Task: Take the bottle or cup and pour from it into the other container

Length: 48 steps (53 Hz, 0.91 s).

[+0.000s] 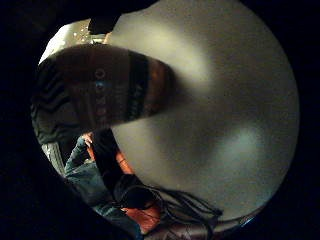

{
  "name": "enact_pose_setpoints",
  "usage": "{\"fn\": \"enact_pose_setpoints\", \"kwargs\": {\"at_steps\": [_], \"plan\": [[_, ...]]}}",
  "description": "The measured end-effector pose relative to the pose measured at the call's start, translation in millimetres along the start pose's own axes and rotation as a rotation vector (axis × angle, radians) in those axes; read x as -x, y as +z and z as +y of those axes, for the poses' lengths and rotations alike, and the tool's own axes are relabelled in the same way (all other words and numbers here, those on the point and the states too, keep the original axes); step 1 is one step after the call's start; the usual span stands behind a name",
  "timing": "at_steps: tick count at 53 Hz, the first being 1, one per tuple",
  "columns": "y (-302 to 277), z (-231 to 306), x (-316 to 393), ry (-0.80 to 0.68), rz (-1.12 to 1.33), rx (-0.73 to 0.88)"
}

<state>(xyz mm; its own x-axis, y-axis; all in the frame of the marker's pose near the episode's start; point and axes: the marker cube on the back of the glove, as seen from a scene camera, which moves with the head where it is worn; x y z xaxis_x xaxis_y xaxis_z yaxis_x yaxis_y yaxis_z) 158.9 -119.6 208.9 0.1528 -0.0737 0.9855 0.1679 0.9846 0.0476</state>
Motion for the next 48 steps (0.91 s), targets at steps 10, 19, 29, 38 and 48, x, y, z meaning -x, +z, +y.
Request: {"fn": "enact_pose_setpoints", "kwargs": {"at_steps": [10, 19, 29, 38, 48], "plan": [[10, -22, 12, -0.063, -0.031, -0.129], [22, -31, 18, -0.063, 0.021, -0.165], [36, -36, 26, 0.000, 0.071, -0.213], [53, -43, 45, 0.067, 0.158, -0.202], [69, -52, 89, 0.153, 0.339, -0.158]]}}
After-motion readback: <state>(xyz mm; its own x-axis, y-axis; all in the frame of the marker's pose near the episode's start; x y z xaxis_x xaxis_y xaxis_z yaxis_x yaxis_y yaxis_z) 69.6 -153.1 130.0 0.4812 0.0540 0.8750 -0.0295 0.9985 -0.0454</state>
